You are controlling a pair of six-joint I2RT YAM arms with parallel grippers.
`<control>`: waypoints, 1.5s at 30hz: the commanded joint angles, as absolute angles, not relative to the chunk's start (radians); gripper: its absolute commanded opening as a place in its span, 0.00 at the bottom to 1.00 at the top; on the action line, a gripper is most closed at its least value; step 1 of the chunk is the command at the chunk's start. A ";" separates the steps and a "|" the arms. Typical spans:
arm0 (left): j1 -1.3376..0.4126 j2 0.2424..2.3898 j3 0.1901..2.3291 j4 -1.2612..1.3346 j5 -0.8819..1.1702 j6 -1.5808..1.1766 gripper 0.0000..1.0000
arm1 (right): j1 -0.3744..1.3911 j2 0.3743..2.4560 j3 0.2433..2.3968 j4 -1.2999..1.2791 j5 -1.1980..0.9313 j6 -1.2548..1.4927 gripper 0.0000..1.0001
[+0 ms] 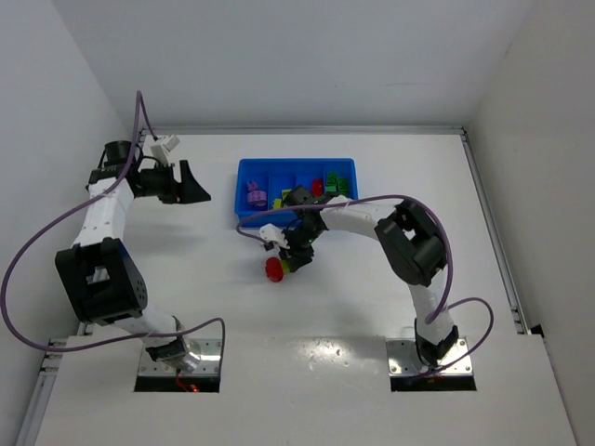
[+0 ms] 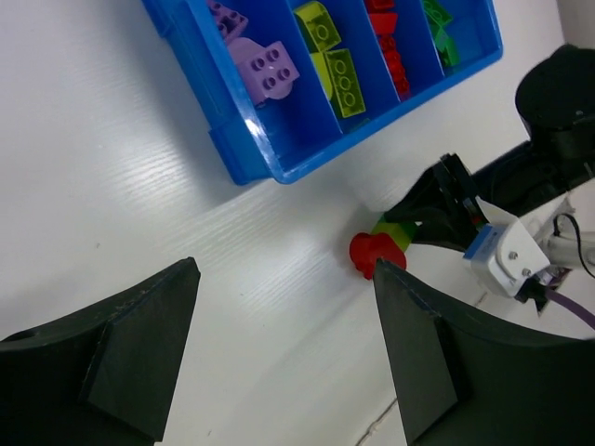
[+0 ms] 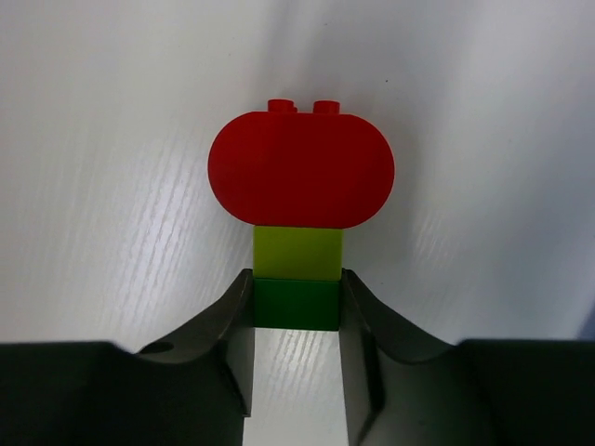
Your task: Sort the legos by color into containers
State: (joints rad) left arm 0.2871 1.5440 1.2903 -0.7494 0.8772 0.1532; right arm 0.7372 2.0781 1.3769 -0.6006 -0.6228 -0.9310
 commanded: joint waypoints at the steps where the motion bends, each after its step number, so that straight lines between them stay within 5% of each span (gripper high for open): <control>1: 0.282 1.523 1.246 -0.741 1.004 0.192 0.82 | 0.736 2.020 1.387 -0.583 -0.627 -0.884 0.22; 11: 0.080 1.730 1.244 -1.303 1.195 0.739 0.86 | 0.689 1.614 1.226 -0.446 -0.513 -0.686 0.12; 37: -0.235 1.873 1.496 -1.236 1.269 0.612 0.88 | 0.745 1.532 1.235 -0.404 -0.471 -0.646 0.10; 40: -0.258 1.897 1.522 -1.246 1.269 0.612 0.83 | 0.755 1.542 1.244 -0.394 -0.460 -0.646 0.10; 42: -0.268 1.907 1.531 -1.246 1.269 0.612 0.67 | 0.755 1.542 1.256 -0.394 -0.451 -0.646 0.09; 43: -0.268 1.916 1.531 -1.236 1.258 0.594 0.59 | 0.755 1.551 1.256 -0.394 -0.451 -0.646 0.09; 45: -0.268 1.916 1.531 -1.223 1.244 0.584 0.26 | 0.755 1.551 1.256 -0.394 -0.428 -0.646 0.09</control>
